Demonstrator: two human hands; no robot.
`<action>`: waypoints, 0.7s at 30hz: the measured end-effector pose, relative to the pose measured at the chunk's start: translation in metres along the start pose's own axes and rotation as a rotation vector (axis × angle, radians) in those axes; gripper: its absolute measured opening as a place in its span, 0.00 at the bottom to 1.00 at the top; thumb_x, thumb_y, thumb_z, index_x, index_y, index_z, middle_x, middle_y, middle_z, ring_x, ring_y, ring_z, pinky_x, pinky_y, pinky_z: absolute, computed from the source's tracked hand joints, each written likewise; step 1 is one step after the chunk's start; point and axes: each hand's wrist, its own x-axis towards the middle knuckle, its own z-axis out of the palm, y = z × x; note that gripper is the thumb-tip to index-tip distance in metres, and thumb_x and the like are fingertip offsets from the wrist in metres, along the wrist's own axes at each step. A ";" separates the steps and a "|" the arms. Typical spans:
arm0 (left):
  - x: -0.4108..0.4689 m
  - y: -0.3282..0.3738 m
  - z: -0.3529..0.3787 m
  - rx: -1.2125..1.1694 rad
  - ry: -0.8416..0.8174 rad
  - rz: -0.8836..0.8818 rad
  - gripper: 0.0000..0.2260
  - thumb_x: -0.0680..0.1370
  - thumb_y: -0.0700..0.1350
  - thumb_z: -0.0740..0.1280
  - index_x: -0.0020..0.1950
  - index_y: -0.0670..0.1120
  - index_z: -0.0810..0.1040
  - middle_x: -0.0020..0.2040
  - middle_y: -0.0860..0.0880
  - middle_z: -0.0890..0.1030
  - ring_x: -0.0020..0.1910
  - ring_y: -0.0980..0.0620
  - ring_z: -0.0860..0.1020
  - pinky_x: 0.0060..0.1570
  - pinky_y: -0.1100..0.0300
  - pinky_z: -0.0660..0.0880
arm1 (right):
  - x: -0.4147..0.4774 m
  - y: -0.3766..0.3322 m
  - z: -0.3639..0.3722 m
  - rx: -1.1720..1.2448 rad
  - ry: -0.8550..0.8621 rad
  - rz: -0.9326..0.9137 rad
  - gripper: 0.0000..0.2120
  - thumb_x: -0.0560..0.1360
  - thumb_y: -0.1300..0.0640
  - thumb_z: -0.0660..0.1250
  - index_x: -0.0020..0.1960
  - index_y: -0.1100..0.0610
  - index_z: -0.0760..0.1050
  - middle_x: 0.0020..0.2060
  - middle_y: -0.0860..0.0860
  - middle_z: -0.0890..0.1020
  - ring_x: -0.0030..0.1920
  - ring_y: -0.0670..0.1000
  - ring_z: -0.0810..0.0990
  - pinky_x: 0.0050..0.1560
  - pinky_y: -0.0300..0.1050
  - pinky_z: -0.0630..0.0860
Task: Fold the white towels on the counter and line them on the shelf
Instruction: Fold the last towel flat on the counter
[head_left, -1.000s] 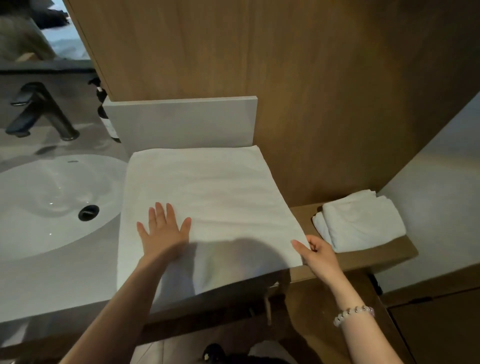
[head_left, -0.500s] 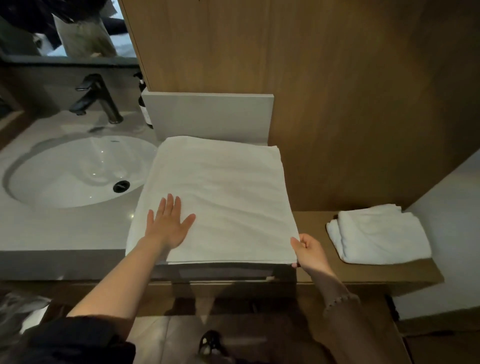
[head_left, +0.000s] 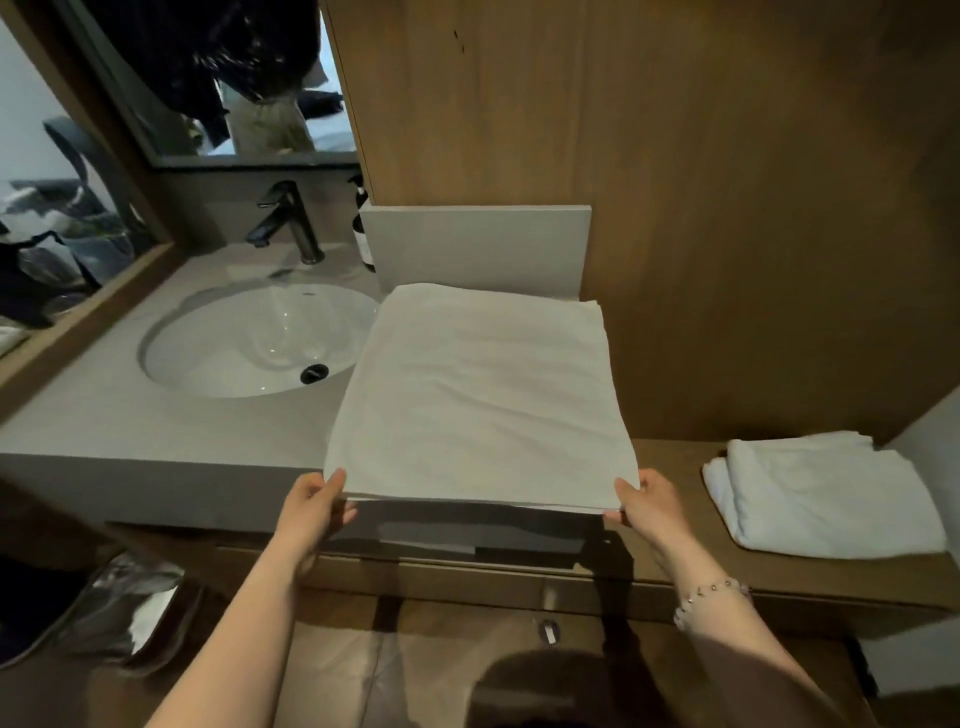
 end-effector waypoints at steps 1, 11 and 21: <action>0.000 0.002 -0.002 -0.002 -0.002 -0.007 0.08 0.79 0.43 0.63 0.43 0.41 0.69 0.43 0.39 0.77 0.39 0.48 0.78 0.35 0.63 0.80 | 0.000 -0.001 0.000 -0.011 0.004 0.001 0.12 0.80 0.60 0.59 0.62 0.62 0.69 0.60 0.58 0.76 0.52 0.53 0.76 0.33 0.35 0.72; -0.009 0.004 -0.020 0.324 -0.024 0.114 0.09 0.77 0.36 0.64 0.49 0.47 0.81 0.57 0.43 0.79 0.58 0.44 0.76 0.65 0.48 0.70 | 0.003 0.002 0.002 0.116 0.157 0.138 0.19 0.76 0.66 0.65 0.64 0.60 0.65 0.62 0.60 0.72 0.50 0.55 0.77 0.48 0.45 0.78; -0.008 0.021 -0.038 0.331 -0.333 0.037 0.16 0.76 0.32 0.64 0.62 0.45 0.74 0.54 0.43 0.79 0.50 0.48 0.78 0.46 0.63 0.77 | -0.002 -0.004 -0.018 0.272 0.013 0.082 0.11 0.76 0.70 0.62 0.46 0.57 0.78 0.59 0.56 0.74 0.54 0.54 0.77 0.49 0.44 0.78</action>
